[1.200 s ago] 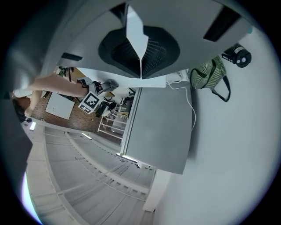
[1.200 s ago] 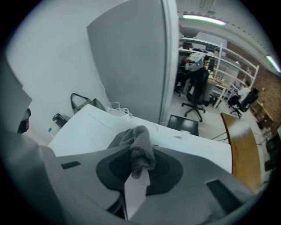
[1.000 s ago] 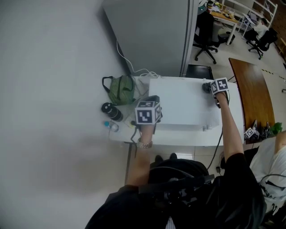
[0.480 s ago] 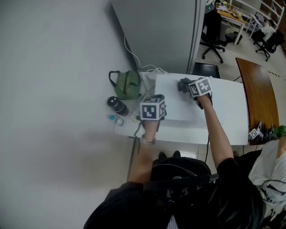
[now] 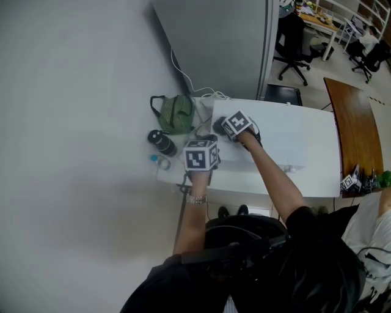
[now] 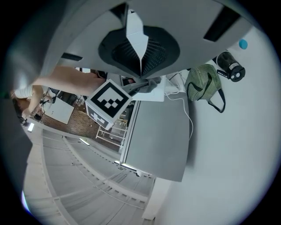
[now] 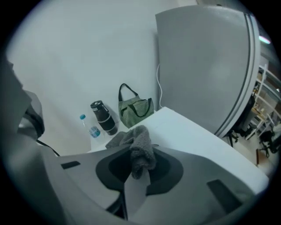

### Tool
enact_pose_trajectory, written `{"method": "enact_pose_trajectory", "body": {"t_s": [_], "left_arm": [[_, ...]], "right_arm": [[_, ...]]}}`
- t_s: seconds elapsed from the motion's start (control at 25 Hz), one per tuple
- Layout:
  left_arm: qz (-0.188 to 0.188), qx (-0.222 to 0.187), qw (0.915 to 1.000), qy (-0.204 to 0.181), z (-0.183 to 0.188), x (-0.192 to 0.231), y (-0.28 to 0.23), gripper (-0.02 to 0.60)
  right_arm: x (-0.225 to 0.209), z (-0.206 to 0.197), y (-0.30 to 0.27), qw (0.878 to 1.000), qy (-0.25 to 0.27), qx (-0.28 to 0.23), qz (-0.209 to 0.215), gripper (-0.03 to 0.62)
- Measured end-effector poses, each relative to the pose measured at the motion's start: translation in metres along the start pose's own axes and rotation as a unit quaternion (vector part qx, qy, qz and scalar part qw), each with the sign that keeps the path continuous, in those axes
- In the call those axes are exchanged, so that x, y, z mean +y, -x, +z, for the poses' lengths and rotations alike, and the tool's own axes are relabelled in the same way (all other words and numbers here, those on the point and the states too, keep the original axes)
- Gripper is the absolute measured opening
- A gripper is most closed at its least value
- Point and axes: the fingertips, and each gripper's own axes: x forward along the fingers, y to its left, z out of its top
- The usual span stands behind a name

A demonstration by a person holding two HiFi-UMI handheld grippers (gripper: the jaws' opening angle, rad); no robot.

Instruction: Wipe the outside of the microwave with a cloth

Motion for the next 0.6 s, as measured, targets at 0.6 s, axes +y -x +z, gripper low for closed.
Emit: {"method": "enact_pose_trajectory", "body": {"t_s": [0.6], "left_arm": [[-0.059,0.008,0.9982,-0.013,0.003,-0.047,-0.03,0.008]], "right_arm": [[-0.214,-0.206,0.153,0.961,-0.239,-0.02,-0.14,0.06]]}}
